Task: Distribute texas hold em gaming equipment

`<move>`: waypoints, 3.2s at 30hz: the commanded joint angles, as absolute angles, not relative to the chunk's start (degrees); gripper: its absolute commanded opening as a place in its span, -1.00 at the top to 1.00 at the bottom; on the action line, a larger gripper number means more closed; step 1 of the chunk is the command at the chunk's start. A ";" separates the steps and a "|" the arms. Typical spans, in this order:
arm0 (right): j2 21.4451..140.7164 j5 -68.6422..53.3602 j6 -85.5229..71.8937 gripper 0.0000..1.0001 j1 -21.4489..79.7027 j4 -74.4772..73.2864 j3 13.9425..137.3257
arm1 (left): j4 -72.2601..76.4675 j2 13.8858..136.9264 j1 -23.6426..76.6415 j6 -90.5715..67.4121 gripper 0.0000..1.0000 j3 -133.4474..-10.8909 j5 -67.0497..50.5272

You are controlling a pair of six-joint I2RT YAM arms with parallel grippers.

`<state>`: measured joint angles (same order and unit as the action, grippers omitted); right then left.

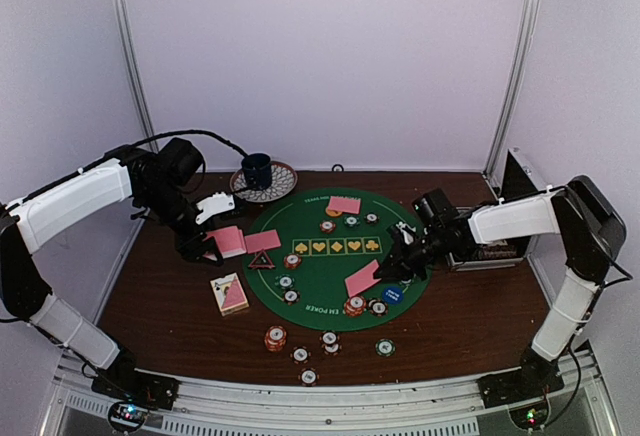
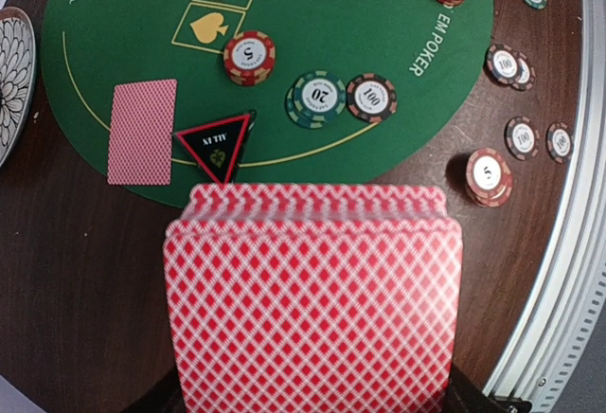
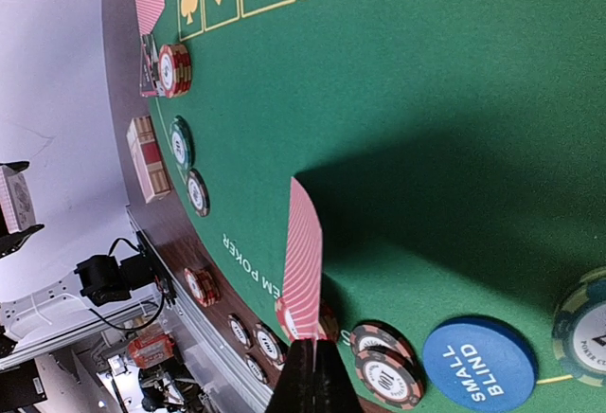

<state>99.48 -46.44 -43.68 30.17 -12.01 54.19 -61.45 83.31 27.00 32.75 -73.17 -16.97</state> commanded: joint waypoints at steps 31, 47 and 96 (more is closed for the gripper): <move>92.04 -33.05 -38.01 -0.51 34.80 -26.45 66.95 | -61.62 81.89 26.89 33.37 1.00 -74.49 -19.62; 112.43 -43.88 -56.69 -0.65 50.15 -1.93 86.10 | -60.60 82.68 26.89 32.17 1.00 -74.62 -19.94; 130.46 -51.66 -69.80 -0.40 52.30 11.34 99.67 | -60.42 81.76 26.89 31.97 1.00 -75.45 -21.40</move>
